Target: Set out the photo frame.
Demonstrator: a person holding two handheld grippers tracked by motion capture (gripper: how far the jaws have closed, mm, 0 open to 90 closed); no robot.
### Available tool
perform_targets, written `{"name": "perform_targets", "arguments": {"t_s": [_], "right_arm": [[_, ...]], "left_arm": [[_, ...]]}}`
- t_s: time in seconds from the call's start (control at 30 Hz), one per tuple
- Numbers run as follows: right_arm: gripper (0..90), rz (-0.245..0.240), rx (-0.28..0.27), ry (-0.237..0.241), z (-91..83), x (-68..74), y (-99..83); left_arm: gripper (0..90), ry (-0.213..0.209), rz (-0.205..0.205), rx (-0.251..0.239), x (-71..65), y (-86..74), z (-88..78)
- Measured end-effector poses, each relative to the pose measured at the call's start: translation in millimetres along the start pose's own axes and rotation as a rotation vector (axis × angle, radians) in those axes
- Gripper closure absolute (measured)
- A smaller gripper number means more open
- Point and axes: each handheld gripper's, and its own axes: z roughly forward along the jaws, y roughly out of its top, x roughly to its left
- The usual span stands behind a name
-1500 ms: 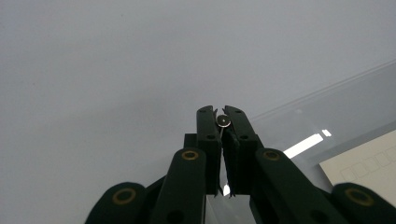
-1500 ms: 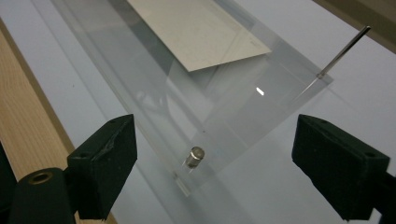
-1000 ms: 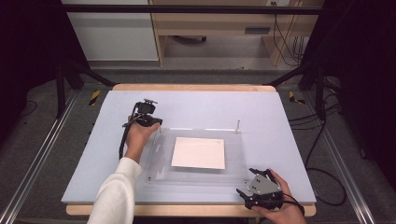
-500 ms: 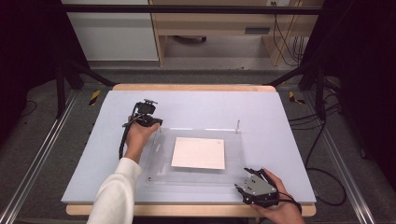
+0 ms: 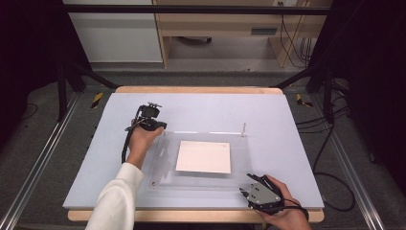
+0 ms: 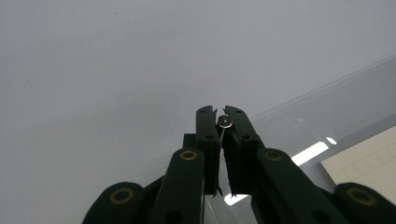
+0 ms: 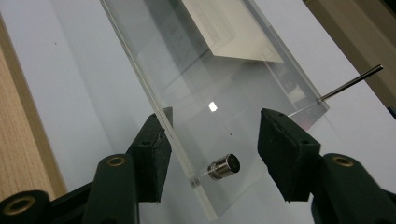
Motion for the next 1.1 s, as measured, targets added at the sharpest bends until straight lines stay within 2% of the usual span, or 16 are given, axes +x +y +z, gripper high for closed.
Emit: {"name": "perform_targets", "arguments": {"t_s": [0.13,0.23,0.3,0.37,0.57,0.63,0.8,0.83,0.9,1.0,1.1], "right_arm": [[46.8,-0.009,-0.005,-0.006,-1.2,-0.3,1.3],[48.2,-0.009,-0.008,-0.007,-2.5,-0.1,2.5],[49.7,-0.002,-0.017,-0.012,-4.2,-1.1,3.5],[50.8,-0.001,-0.031,-0.018,-6.1,-1.9,4.5],[52.9,0.012,-0.052,-0.03,-9.9,-5.4,8.1],[53.3,0.024,-0.062,-0.027,-10.9,-7.8,9.0],[54.7,0.04,-0.072,-0.037,-14.1,-11.5,13.2],[54.8,0.049,-0.072,-0.035,-14.8,-12.8,14.4],[54.8,0.053,-0.07,-0.033,-15.3,-13.8,15.5],[54.9,0.063,-0.063,-0.025,-16.6,-17.5,18.7],[55.7,0.079,-0.063,-0.018,-19.0,-23.6,23.5]], "left_arm": [[81.1,0.002,-0.003,-0.022,-0.3,-2.8,0.1],[74.3,0.008,0.019,-0.045,-1.0,-5.1,-3.2],[72.3,0.039,0.04,-0.094,-2.5,-6.7,-13.0],[70.0,0.043,0.048,-0.129,-3.6,-7.5,-21.3],[61.0,0.041,0.119,-0.203,-10.9,-16.9,-49.6],[59.3,0.042,0.166,-0.226,-14.3,-23.4,-58.4],[51.6,0.001,0.192,-0.268,-19.7,-36.1,-70.3],[48.2,-0.019,0.186,-0.299,-21.3,-40.8,-73.9],[44.8,-0.037,0.177,-0.322,-22.1,-45.1,-77.3],[37.5,-0.067,0.192,-0.301,-20.3,-43.8,-82.1],[30.8,-0.092,0.179,-0.314,-17.7,-44.1,-90.8]]}}
